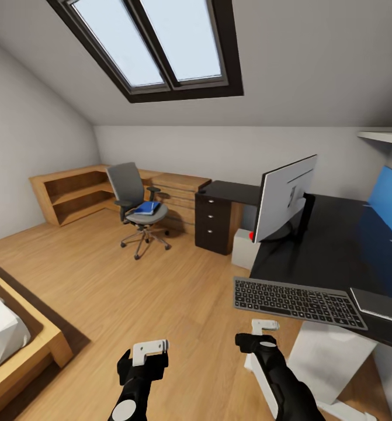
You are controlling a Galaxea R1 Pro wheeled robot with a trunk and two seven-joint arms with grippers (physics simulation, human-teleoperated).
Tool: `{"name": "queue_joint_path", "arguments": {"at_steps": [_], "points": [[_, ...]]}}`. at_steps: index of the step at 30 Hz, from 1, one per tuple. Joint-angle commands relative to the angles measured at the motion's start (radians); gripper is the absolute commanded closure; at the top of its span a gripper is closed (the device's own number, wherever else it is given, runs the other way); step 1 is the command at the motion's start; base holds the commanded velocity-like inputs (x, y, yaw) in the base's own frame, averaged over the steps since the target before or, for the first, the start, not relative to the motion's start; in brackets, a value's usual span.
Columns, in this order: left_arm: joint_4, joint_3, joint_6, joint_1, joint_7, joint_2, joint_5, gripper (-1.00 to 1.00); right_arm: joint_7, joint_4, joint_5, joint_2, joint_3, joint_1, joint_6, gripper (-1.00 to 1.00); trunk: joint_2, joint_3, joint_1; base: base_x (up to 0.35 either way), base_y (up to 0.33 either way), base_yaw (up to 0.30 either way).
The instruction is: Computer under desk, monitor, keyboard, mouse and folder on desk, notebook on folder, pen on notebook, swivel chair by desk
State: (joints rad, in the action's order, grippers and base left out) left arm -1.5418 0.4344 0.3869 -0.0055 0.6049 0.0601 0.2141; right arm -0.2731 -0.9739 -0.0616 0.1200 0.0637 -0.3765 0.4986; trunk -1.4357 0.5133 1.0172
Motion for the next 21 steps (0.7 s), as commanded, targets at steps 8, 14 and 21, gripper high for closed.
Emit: {"name": "queue_joint_path", "arguments": {"at_steps": [8,14,21], "points": [[-0.001,0.002,0.003,-0.001,0.006,0.0,0.007,-1.0,-0.008,0.016,-0.007,0.002,0.002,-0.001,-0.011,-1.0,-0.001,0.001,0.0,0.052,0.04,0.0],[-0.001,0.003,0.003,-0.001,0.007,0.0,0.007,-1.0,-0.009,0.016,-0.006,0.002,0.0,-0.001,-0.027,-1.0,-0.001,0.001,0.0,0.192,0.006,0.0],[-0.001,0.005,0.003,-0.001,0.006,0.0,0.007,-1.0,-0.01,0.015,-0.006,0.001,-0.002,-0.001,-0.031,-1.0,-0.001,0.001,0.0,0.102,0.001,0.0]]}}
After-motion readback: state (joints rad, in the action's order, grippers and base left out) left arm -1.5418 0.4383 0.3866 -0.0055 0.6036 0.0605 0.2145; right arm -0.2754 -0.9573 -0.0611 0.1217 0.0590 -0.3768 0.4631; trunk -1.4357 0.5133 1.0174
